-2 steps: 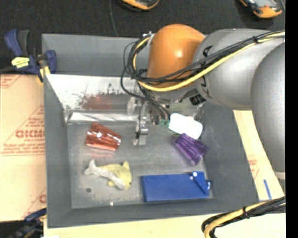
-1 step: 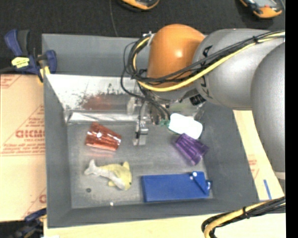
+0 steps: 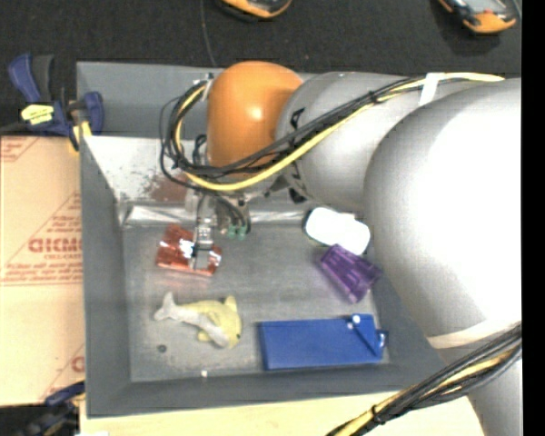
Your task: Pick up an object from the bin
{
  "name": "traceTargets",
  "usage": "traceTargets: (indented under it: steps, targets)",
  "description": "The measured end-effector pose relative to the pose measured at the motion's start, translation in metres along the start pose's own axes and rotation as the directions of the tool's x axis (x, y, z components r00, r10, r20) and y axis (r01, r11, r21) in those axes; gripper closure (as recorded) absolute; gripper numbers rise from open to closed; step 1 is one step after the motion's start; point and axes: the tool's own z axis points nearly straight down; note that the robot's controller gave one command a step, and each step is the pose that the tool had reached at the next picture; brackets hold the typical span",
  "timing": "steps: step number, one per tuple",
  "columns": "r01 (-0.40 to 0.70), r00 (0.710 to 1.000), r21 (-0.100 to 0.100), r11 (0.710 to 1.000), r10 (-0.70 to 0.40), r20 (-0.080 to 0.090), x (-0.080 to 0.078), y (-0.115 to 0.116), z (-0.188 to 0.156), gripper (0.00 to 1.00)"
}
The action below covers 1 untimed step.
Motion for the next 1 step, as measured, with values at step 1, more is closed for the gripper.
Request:
traceTargets:
  steps: [1]
  targets:
    - [0.086,0.996,0.003,0.996,-0.086,0.0,0.0344,0.0079,0.0585,0.0]
